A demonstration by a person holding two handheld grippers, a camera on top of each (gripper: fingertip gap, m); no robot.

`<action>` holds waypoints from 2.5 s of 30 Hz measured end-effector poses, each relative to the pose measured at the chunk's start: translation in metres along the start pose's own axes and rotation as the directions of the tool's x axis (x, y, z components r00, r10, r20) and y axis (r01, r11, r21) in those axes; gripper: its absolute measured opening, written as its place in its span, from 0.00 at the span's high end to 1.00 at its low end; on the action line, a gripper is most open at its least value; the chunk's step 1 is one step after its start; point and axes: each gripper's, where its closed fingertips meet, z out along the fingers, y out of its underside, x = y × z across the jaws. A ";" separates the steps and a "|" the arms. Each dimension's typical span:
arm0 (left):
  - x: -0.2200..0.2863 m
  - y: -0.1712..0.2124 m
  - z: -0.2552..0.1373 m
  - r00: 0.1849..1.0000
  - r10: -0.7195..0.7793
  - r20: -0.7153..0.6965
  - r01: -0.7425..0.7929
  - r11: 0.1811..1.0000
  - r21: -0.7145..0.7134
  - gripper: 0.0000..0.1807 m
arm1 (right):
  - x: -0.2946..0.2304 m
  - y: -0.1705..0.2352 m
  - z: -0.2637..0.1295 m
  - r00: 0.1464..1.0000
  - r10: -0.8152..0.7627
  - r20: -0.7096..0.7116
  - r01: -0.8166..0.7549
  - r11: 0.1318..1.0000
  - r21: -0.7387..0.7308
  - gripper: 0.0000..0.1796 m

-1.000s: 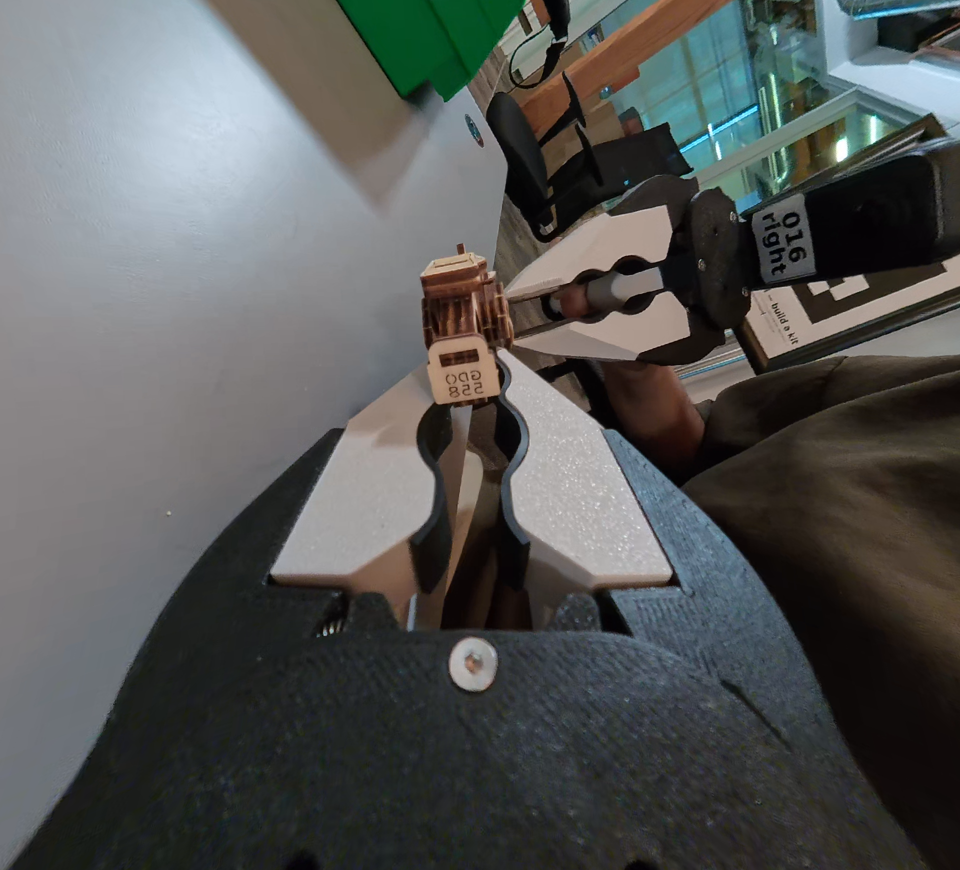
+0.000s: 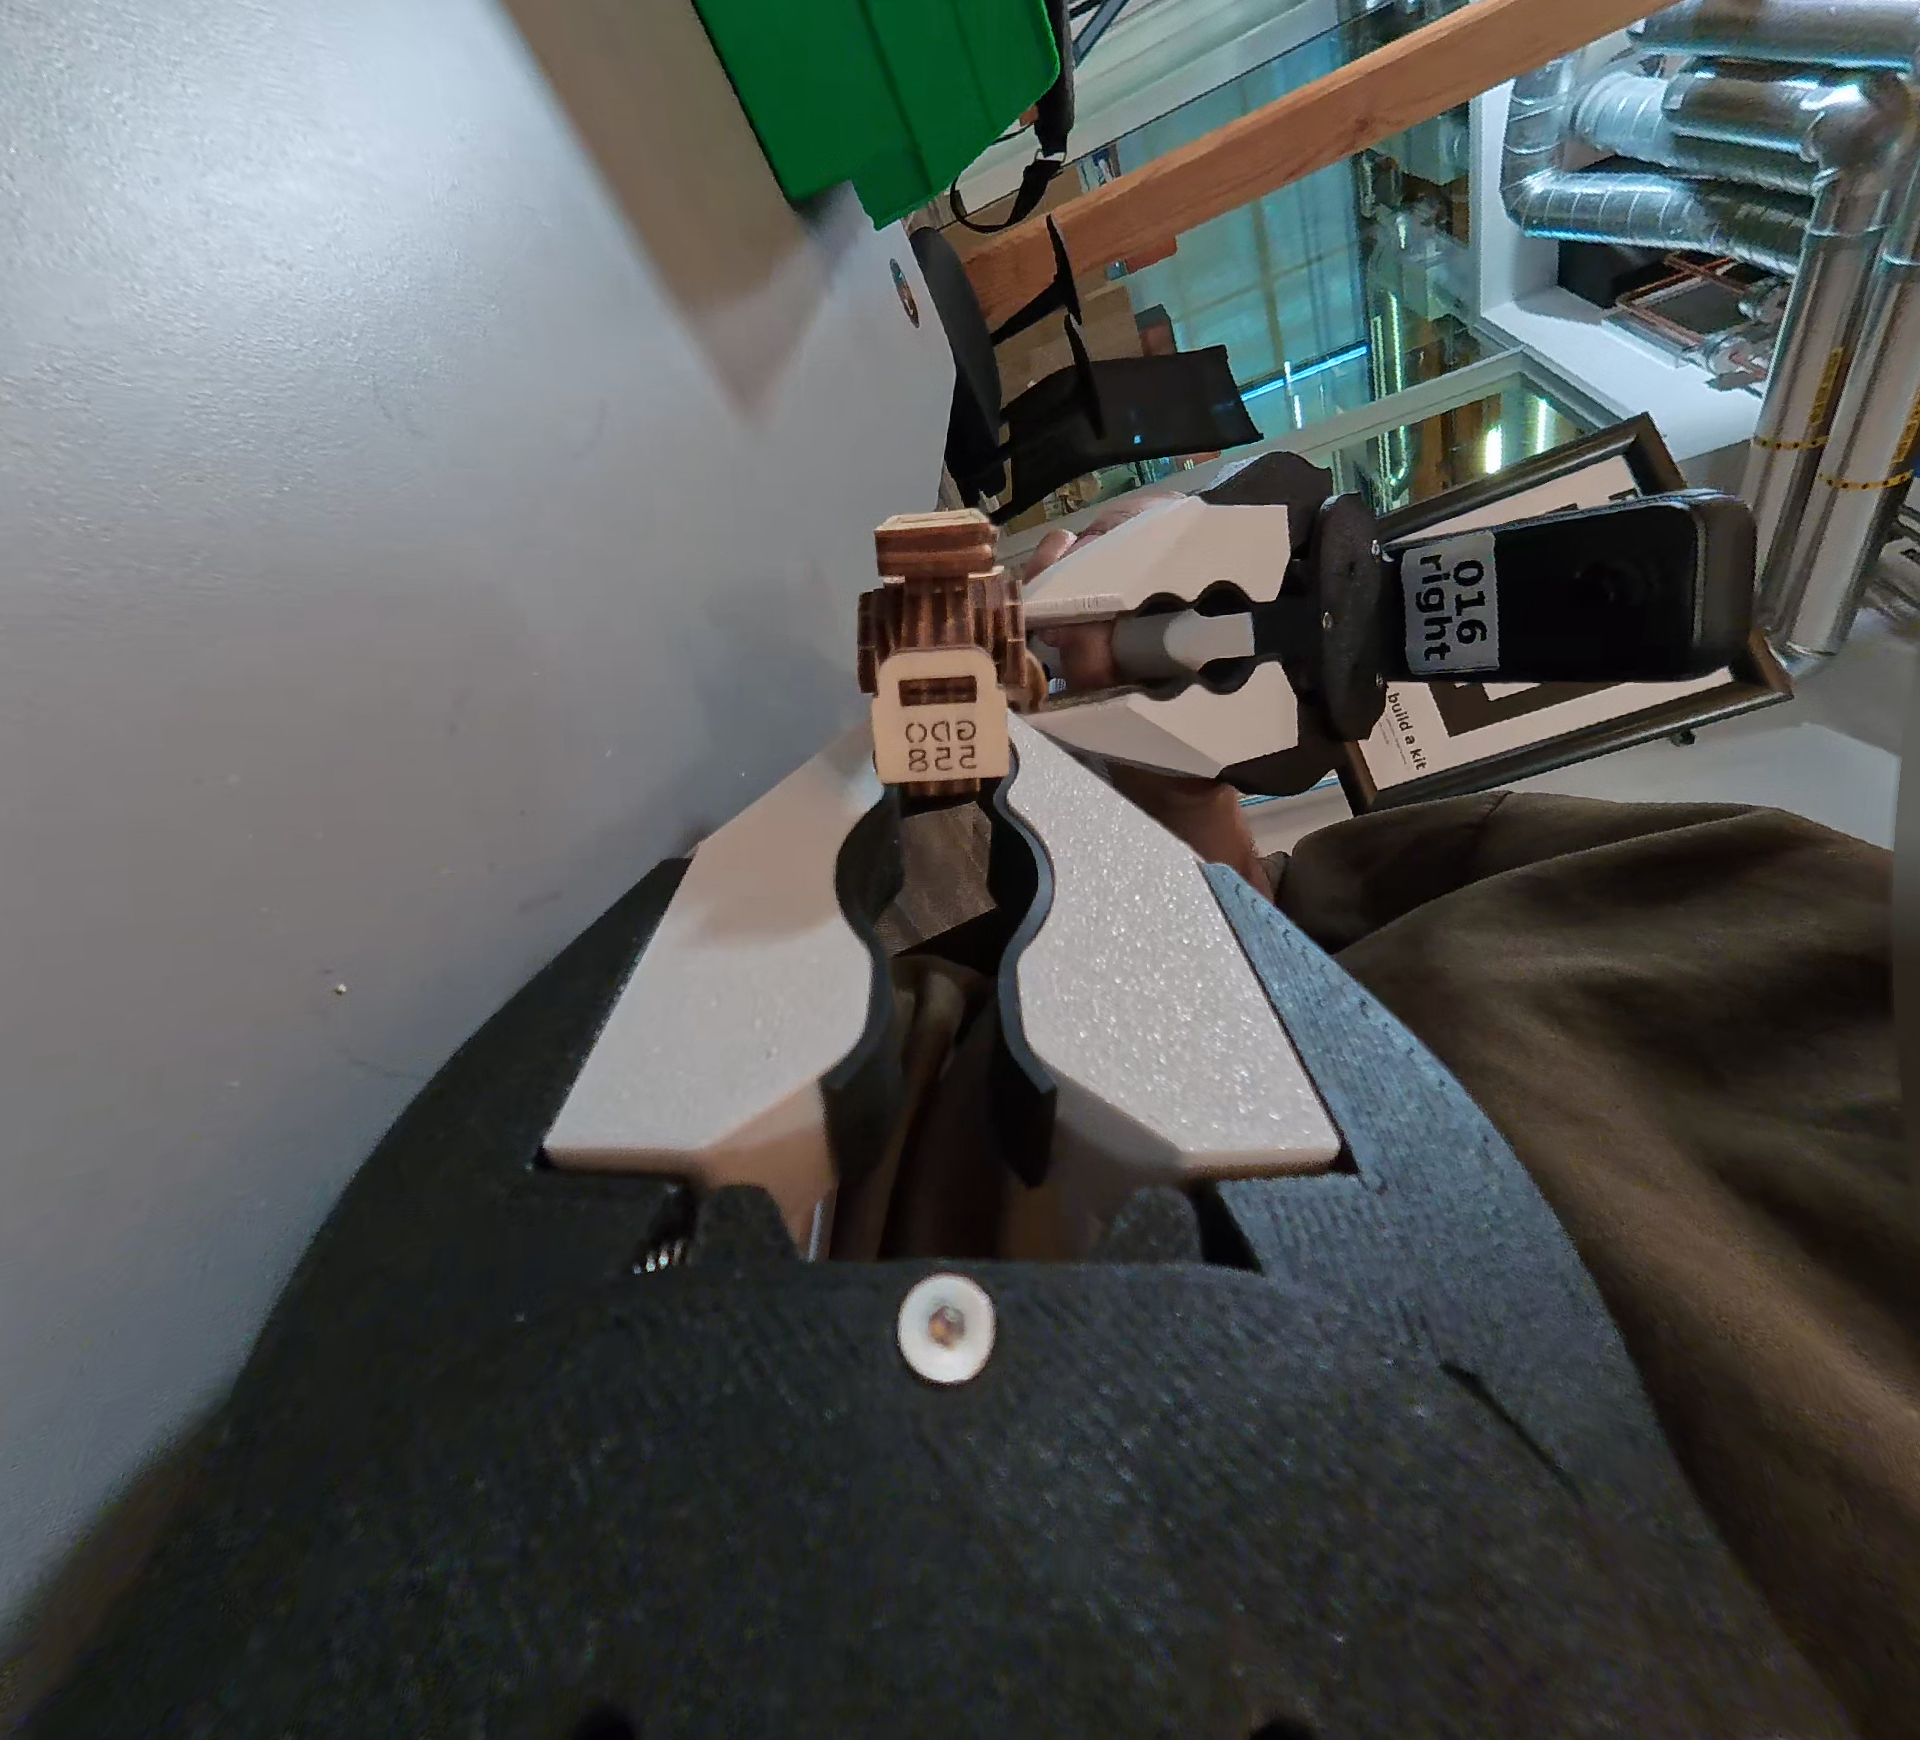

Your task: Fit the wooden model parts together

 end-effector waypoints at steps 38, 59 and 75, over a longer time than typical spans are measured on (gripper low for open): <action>-0.002 -0.005 -0.001 0.999 -0.047 -0.002 0.047 0.998 0.046 0.97 | 0.006 -0.008 -0.009 1.000 0.017 -0.023 -0.016 0.999 0.029 0.93; -0.016 -0.027 -0.020 0.994 0.018 0.108 -0.034 0.988 0.151 0.97 | 0.000 0.049 0.003 0.968 0.235 0.093 -0.210 0.953 -0.218 0.88; -0.014 -0.025 -0.019 0.997 0.006 0.077 -0.017 0.991 0.136 0.97 | -0.006 0.059 0.008 0.945 0.242 0.220 -0.205 0.962 -0.179 0.87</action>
